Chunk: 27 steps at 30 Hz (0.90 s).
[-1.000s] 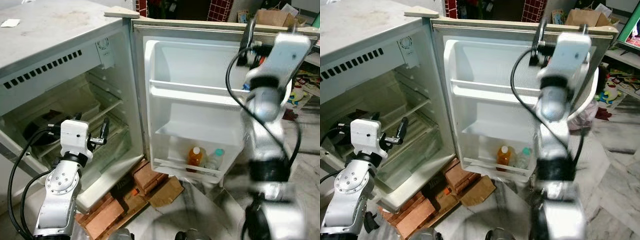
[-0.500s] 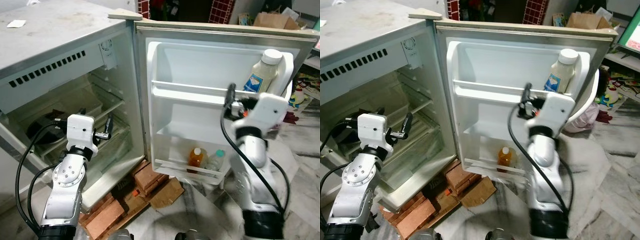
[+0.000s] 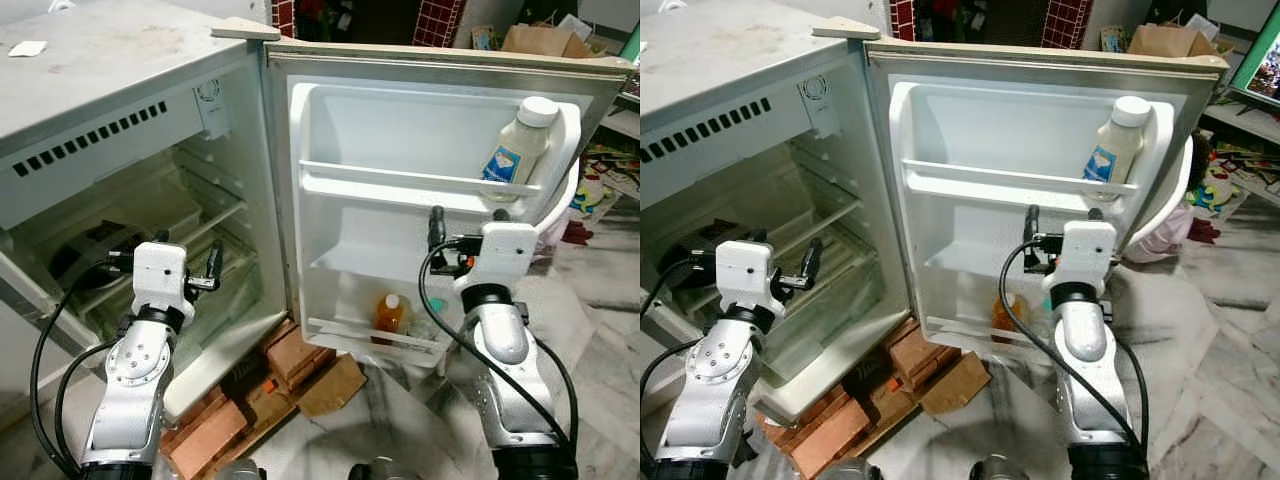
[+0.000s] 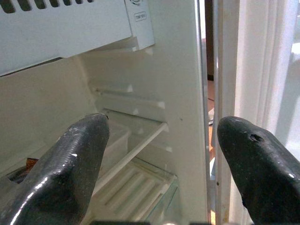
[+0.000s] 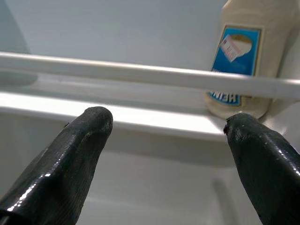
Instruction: Restocking fridge
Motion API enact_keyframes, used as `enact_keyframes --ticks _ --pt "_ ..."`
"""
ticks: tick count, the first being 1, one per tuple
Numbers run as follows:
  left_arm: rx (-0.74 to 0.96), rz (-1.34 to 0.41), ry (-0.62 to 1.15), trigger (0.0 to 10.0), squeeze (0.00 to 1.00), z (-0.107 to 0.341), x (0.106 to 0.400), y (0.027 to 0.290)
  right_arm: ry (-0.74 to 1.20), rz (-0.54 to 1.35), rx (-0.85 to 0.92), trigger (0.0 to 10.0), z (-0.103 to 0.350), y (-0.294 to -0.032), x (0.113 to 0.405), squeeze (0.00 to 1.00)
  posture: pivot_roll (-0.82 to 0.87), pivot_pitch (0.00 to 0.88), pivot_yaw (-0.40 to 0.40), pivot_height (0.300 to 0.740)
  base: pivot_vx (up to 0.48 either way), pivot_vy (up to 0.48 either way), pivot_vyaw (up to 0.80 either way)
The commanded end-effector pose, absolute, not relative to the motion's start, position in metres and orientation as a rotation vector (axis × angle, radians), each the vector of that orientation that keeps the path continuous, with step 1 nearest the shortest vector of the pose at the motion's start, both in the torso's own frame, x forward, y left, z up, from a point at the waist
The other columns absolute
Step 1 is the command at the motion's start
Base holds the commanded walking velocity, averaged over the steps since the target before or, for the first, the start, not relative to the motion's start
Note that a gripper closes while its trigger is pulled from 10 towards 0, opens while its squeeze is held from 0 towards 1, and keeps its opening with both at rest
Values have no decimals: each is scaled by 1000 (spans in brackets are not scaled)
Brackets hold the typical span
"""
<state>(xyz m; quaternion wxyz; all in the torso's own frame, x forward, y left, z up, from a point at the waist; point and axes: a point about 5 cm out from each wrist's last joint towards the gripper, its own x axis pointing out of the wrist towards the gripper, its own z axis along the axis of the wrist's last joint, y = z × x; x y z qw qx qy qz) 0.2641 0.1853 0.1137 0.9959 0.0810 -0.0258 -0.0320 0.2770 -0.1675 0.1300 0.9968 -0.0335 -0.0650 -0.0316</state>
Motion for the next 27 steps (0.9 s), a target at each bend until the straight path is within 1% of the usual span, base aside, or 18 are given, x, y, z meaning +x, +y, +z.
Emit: enact_keyframes --ticks 1,7,22,27 --pt "169 -68 -64 10000 0 117 265 183 -130 -57 -77 10000 129 -167 278 0 83 0 -4 740 0 0 0" --pt "166 -77 -75 10000 0 120 268 179 -137 -57 -71 10000 131 -167 284 0 84 0 -6 740 -274 0 0" --pt "164 -82 -79 10000 0 121 269 177 -139 -43 -63 10000 129 -164 287 0 85 0 -8 740 -306 0 0" --pt "169 -89 -95 10000 0 123 270 176 -135 -46 -69 10000 129 -164 288 0 84 0 -9 740 0 0 0"
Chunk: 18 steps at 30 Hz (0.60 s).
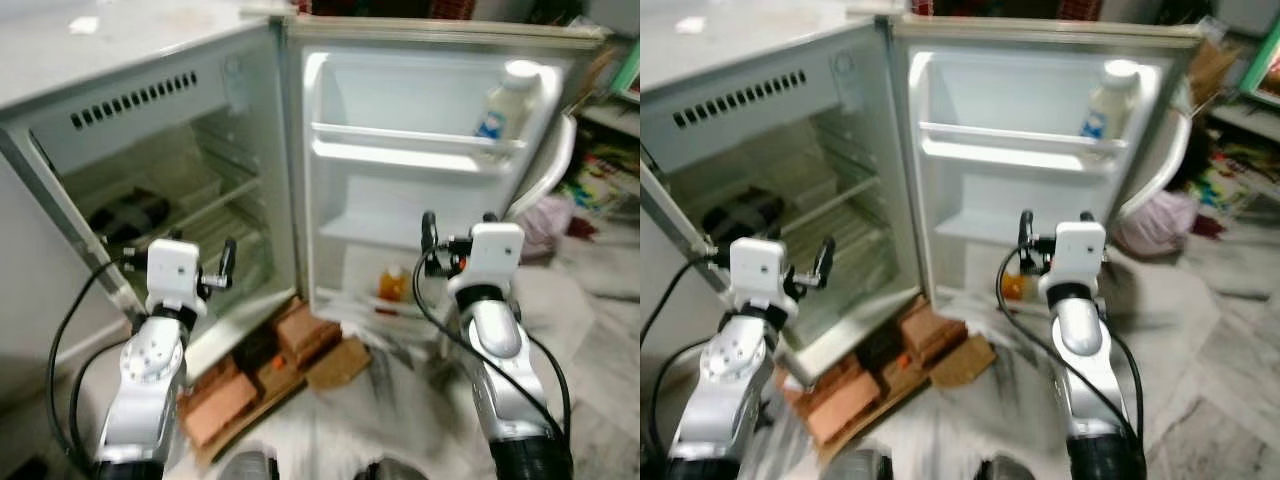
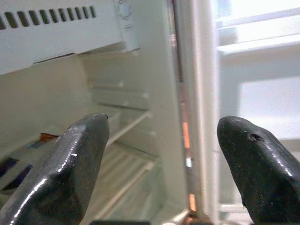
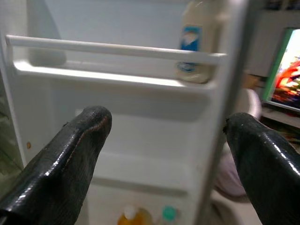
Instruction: Restocking fridge
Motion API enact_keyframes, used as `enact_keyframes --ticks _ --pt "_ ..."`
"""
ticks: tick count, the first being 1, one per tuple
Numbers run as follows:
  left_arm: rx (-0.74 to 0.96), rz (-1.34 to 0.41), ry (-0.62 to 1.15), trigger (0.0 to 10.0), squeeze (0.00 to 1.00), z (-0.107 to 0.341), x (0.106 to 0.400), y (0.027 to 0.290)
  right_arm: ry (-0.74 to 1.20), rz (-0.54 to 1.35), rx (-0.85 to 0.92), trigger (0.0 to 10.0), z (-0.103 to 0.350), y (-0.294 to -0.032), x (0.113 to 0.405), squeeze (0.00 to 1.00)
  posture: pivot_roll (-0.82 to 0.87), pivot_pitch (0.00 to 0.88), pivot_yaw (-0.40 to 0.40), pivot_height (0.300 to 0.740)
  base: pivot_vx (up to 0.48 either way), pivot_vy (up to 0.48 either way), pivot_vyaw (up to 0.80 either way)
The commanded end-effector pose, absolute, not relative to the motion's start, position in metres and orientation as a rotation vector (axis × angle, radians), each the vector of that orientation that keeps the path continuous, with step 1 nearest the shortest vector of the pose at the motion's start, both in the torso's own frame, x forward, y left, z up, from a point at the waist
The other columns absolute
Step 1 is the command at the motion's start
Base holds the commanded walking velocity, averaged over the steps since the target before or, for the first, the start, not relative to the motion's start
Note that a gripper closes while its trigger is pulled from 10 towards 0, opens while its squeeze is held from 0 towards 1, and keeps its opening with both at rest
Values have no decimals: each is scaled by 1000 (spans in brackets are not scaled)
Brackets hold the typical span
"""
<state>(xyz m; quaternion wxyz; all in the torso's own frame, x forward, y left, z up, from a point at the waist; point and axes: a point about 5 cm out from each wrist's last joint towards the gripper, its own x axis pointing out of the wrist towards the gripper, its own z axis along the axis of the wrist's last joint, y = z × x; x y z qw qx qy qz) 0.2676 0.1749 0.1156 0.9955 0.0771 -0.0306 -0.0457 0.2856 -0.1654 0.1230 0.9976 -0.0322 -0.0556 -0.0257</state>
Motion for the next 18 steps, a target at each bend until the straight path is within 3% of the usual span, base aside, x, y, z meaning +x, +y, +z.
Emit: enact_keyframes --ticks 1,3,6,13,16,18 --pt "170 -98 -92 10000 0 122 269 176 -138 -43 -70 10000 130 -163 289 0 84 0 -9 740 0 0 0" --pt "169 -100 -89 10000 0 122 269 175 -142 -38 -70 10000 131 -162 289 0 83 0 -10 740 0 0 0" --pt "166 -107 -88 10000 0 121 268 175 -152 -14 -84 10000 133 -159 291 0 83 0 -11 740 0 -480 0" --pt "182 -112 -88 10000 0 120 268 175 -170 10 -75 10000 138 -155 295 0 85 0 -16 740 0 0 796" --pt "189 -113 -86 10000 0 120 268 175 -173 18 -73 10000 139 -153 297 0 86 0 -17 740 0 -458 794" --pt "190 -116 -87 10000 0 120 267 174 -175 23 -65 10000 139 -152 297 0 86 0 -17 740 0 -450 0"
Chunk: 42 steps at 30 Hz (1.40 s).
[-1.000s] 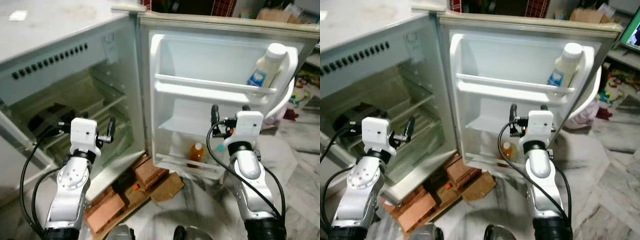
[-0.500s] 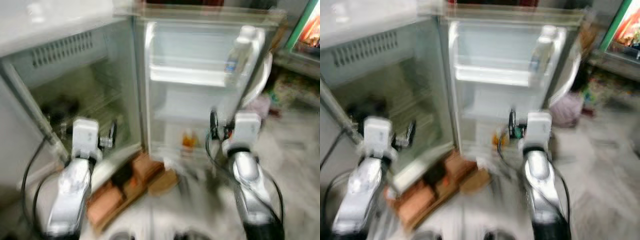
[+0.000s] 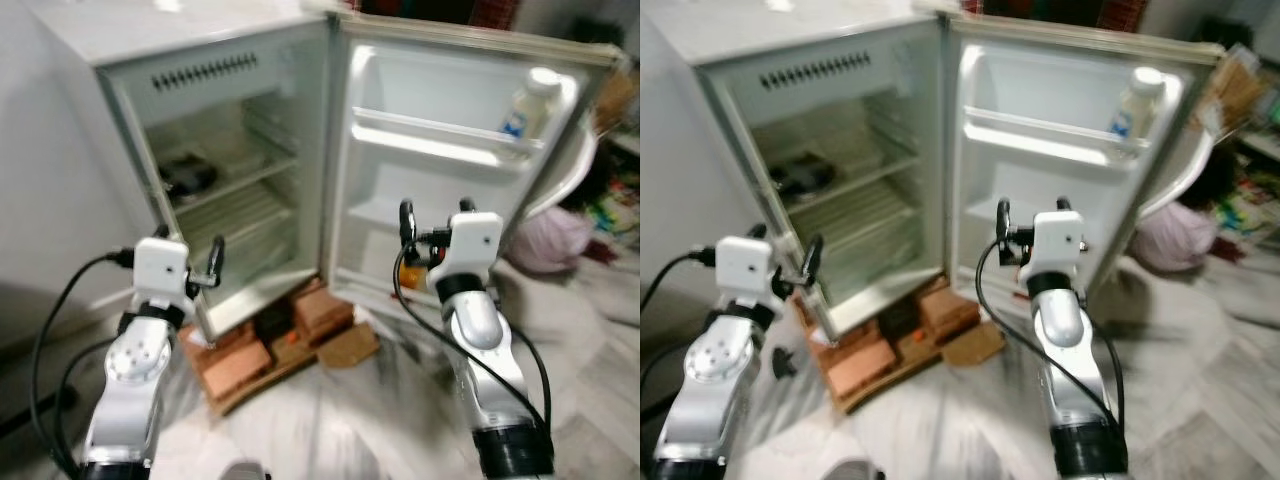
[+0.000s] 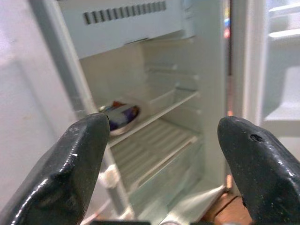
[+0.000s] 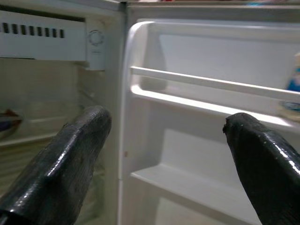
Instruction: Restocking fridge
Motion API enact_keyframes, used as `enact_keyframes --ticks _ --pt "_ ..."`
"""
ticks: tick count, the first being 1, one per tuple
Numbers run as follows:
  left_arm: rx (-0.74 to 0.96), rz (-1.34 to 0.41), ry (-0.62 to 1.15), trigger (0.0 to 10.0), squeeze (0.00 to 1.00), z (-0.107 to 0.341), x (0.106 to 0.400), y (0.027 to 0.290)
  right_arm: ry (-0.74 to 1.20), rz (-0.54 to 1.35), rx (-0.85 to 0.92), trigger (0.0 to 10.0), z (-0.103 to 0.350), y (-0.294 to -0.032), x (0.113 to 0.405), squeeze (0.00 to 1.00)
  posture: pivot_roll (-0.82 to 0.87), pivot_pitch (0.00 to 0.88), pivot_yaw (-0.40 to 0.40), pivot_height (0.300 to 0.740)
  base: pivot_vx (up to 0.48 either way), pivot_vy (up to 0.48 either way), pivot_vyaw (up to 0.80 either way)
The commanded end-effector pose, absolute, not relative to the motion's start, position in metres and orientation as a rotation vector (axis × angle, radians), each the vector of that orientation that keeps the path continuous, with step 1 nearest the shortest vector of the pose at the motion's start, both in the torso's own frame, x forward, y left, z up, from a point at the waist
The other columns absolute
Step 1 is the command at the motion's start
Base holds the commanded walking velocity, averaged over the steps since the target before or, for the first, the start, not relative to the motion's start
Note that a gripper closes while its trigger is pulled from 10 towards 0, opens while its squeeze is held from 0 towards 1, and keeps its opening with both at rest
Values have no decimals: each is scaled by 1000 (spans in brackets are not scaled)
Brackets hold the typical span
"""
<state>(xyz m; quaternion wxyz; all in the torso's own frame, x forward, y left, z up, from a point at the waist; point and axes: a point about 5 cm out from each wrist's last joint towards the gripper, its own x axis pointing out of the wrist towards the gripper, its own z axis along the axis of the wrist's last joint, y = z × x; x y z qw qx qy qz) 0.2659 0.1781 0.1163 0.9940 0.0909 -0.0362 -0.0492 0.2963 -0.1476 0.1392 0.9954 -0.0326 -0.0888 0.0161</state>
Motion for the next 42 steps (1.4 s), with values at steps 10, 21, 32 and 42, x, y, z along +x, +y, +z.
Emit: enact_keyframes --ticks 10,21,32,42 --pt "190 -131 -87 10000 0 119 268 172 -185 31 -48 10000 141 -149 303 0 90 0 -20 740 0 -451 0" --pt "149 -138 -83 10000 0 117 267 168 -104 126 -35 10000 127 -137 302 0 91 0 -24 740 0 -478 0" --pt "141 -146 -81 10000 0 117 267 167 -92 186 -39 10000 124 -131 301 0 89 0 -24 740 0 -480 0" --pt "162 -140 -84 10000 0 117 267 168 -136 229 -47 10000 132 -127 302 0 90 0 -26 740 0 -479 59"
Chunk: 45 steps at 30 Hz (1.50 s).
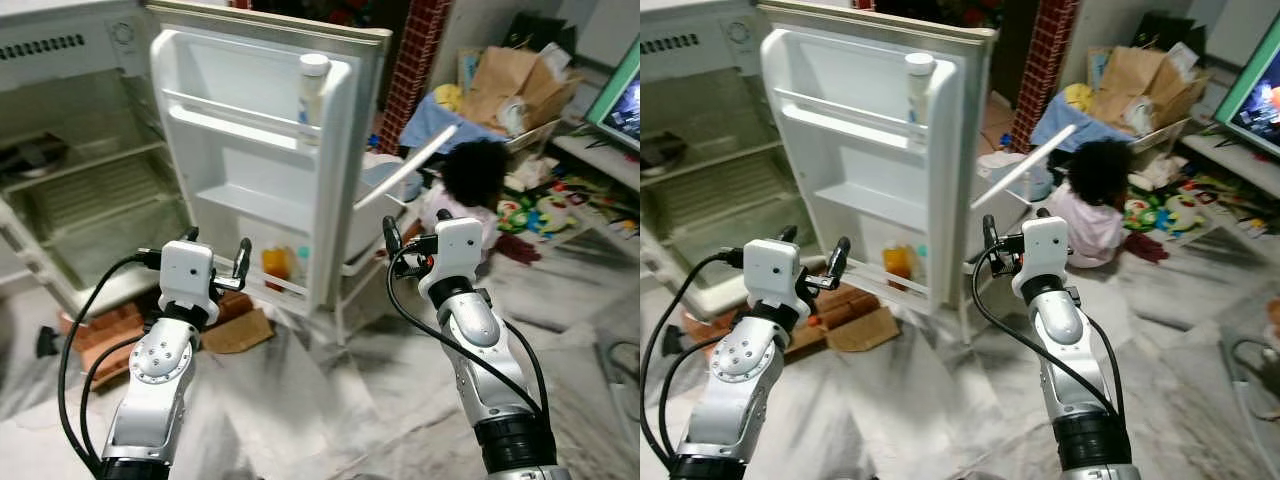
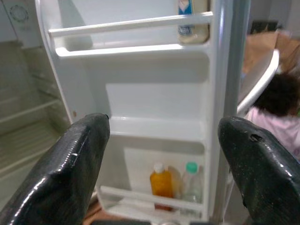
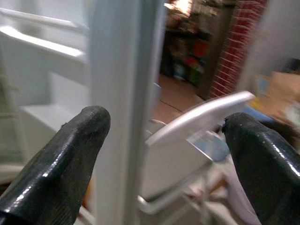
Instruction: Restocking fridge
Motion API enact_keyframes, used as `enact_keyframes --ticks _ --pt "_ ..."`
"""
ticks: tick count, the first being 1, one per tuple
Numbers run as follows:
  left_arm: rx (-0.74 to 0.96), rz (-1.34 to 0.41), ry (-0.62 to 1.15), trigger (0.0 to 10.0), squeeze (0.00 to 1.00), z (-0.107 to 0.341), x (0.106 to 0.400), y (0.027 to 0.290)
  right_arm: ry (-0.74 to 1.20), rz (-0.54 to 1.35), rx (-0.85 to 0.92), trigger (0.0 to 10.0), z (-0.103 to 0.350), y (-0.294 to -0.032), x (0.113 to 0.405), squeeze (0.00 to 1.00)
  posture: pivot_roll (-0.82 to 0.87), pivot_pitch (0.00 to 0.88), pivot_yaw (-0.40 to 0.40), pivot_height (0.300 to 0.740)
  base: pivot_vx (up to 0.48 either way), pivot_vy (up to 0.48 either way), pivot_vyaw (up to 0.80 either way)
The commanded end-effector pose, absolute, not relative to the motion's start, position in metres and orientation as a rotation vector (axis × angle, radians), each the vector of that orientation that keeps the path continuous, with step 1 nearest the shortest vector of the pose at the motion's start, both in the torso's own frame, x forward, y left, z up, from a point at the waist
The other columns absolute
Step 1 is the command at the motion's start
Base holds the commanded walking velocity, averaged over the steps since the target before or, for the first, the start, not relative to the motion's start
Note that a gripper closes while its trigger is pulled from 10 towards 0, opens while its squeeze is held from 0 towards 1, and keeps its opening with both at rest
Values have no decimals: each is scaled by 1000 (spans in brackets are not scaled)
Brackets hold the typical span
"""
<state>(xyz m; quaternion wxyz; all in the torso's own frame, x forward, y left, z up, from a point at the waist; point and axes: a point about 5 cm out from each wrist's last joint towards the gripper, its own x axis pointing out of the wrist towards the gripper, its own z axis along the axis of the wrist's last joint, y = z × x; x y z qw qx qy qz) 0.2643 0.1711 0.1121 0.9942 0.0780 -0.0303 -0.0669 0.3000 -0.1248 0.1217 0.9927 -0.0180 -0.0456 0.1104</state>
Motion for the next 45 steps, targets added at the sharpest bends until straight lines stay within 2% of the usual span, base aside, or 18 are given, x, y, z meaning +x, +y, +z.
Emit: enact_keyframes --ticks 1,10,13,25,45 --pt "162 -140 -84 10000 0 117 267 168 -144 234 -55 10000 133 -126 302 0 90 0 -26 740 0 -465 800" --pt "168 -130 -78 10000 0 117 268 168 -158 219 -46 10000 138 -127 305 0 90 0 -29 740 0 -453 757" --pt "160 -116 -86 10000 0 118 269 170 -165 232 -45 10000 139 -125 307 0 92 0 -30 740 89 -430 0" --pt "147 -115 -115 10000 0 121 267 170 -175 245 -50 10000 140 -123 307 0 89 0 -30 740 81 0 800" --pt "131 -136 -129 10000 0 124 269 169 -185 204 -53 10000 141 -127 311 0 89 0 -28 740 454 0 0"
